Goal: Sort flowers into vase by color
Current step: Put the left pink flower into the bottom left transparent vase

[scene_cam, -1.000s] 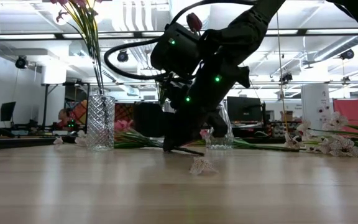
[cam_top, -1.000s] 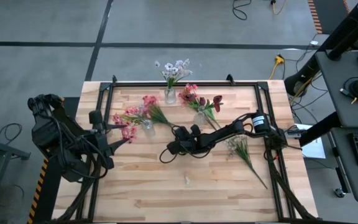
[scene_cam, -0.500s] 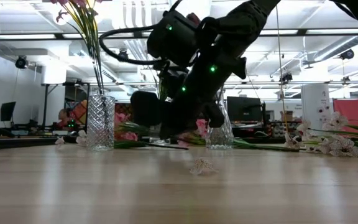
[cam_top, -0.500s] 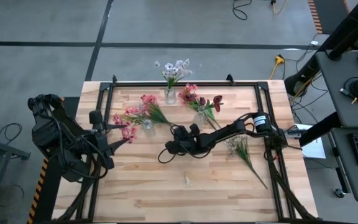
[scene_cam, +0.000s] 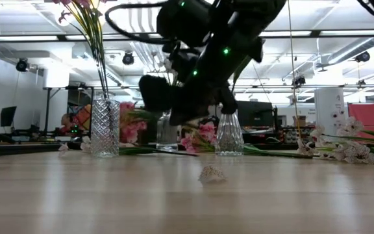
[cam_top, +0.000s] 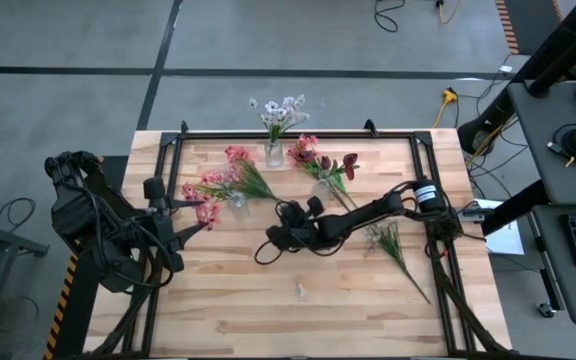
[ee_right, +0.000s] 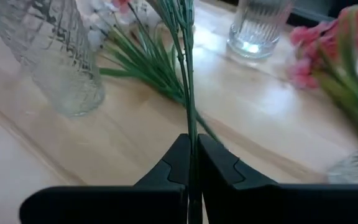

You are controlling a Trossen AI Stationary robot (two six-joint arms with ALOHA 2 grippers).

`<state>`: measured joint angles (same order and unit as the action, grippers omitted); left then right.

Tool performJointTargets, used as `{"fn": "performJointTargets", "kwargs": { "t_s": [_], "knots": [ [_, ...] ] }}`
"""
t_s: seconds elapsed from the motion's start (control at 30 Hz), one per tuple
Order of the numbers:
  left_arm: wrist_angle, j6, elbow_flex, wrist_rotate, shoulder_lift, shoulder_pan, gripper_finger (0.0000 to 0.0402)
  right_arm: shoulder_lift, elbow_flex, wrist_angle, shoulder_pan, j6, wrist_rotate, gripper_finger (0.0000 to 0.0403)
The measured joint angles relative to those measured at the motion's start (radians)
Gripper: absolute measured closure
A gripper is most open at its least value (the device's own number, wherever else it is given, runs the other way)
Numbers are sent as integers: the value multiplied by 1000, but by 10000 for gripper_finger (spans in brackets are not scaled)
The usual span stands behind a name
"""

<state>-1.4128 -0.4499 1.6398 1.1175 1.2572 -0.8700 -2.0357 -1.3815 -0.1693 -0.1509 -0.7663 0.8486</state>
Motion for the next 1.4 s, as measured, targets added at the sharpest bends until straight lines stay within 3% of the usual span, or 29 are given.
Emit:
{"fn": "performJointTargets", "kwargs": {
  "t_s": [0.5,0.93,1.1,1.4],
  "knots": [
    [54,57,2,42,0,0,209,207,0,-100,-44,127,115,390],
    [89,131,128,52,1,0,209,331,-5,-49,-50,284,120,390],
    [145,221,161,56,1,0,209,417,-6,7,-50,402,41,390],
    [255,362,184,229,2,0,209,640,-7,115,-49,606,-94,390]
  ]
}}
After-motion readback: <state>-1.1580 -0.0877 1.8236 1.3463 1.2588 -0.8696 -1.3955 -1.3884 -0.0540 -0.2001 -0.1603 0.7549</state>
